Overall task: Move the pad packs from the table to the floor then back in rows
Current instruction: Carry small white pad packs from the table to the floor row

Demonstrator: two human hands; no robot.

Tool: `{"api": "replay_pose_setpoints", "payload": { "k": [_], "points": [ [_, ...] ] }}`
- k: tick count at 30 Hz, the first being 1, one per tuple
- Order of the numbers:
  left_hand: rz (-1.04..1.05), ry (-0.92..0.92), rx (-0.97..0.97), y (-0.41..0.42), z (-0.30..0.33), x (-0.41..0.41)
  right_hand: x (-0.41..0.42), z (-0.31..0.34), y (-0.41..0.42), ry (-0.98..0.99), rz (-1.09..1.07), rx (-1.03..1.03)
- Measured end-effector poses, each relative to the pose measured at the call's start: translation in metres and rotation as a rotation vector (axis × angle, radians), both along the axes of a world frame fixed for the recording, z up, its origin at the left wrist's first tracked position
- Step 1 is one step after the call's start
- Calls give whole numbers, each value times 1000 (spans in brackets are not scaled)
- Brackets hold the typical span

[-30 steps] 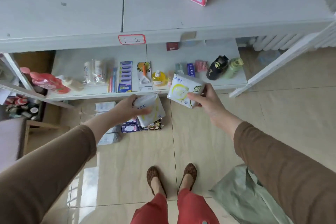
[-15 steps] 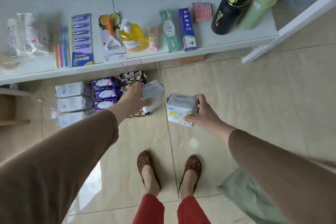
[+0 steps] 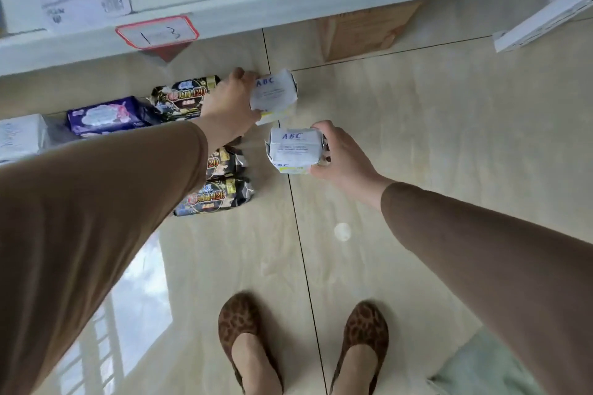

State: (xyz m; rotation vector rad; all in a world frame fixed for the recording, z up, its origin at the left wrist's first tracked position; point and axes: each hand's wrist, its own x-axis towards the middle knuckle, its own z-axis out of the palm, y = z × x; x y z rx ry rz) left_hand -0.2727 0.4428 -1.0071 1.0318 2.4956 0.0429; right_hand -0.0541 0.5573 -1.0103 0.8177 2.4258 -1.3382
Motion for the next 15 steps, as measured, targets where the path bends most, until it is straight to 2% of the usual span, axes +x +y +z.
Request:
{"api": "replay_pose_setpoints", "payload": {
  "k": [5, 15],
  "points": [
    [-136, 206, -14, 11, -40, -34, -31, -39, 1, 35, -7, 12],
    [-166, 181, -50, 3, -44, -46, -70, -60, -2, 44, -29, 71]
  ]
}}
